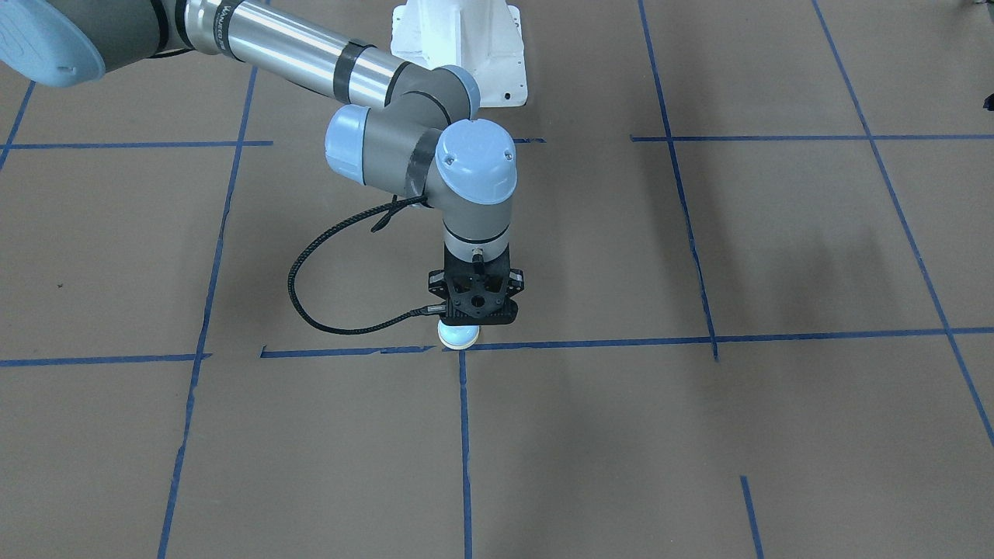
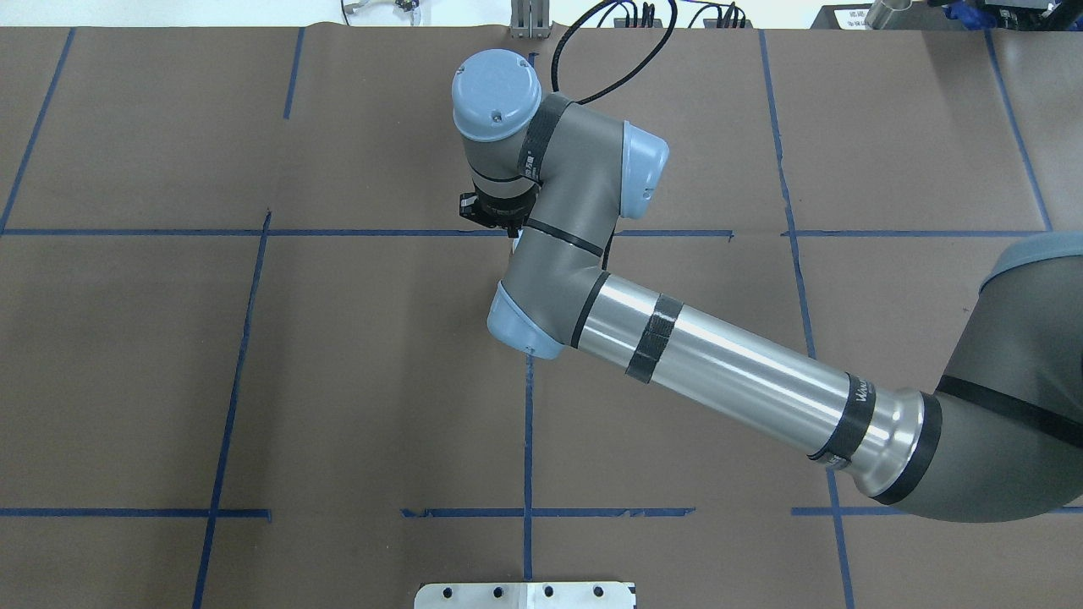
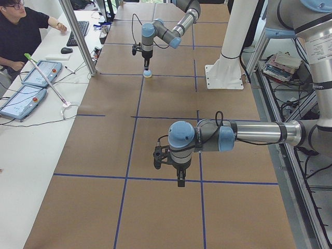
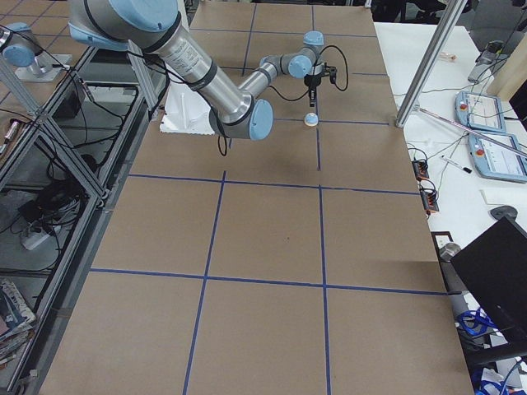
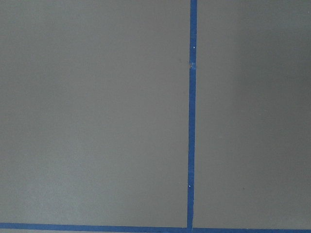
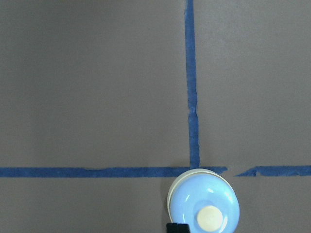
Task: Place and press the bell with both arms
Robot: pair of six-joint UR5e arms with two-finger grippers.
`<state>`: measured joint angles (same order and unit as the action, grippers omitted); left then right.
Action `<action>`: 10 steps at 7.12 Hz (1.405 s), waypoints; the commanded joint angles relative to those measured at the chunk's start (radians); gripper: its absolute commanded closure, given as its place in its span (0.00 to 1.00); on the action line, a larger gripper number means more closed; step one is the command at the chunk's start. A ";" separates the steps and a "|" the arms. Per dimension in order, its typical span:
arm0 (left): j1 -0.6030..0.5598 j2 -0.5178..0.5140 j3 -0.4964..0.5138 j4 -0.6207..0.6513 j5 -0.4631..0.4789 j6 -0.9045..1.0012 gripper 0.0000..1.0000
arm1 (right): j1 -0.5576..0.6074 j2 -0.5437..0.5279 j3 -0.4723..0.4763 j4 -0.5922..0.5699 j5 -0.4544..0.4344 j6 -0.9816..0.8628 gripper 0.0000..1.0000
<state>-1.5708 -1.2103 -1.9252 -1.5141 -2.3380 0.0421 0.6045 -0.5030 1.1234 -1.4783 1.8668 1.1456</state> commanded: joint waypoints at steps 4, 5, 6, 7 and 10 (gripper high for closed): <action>0.000 0.000 -0.001 0.000 -0.001 -0.001 0.00 | -0.003 -0.012 -0.040 -0.008 -0.029 -0.014 1.00; 0.000 0.000 -0.001 0.000 -0.001 -0.001 0.00 | -0.003 -0.017 -0.042 -0.008 -0.029 -0.015 1.00; 0.000 0.000 0.000 0.000 -0.001 -0.001 0.00 | -0.003 -0.017 -0.040 -0.008 -0.029 -0.015 1.00; 0.000 0.000 0.000 0.000 -0.001 -0.001 0.00 | -0.003 -0.014 -0.039 -0.008 -0.028 -0.015 1.00; 0.000 0.002 0.000 0.002 -0.001 -0.001 0.00 | 0.069 -0.005 0.007 -0.008 0.088 -0.015 0.91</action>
<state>-1.5708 -1.2100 -1.9252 -1.5127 -2.3399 0.0418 0.6398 -0.5091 1.1147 -1.4864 1.8966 1.1306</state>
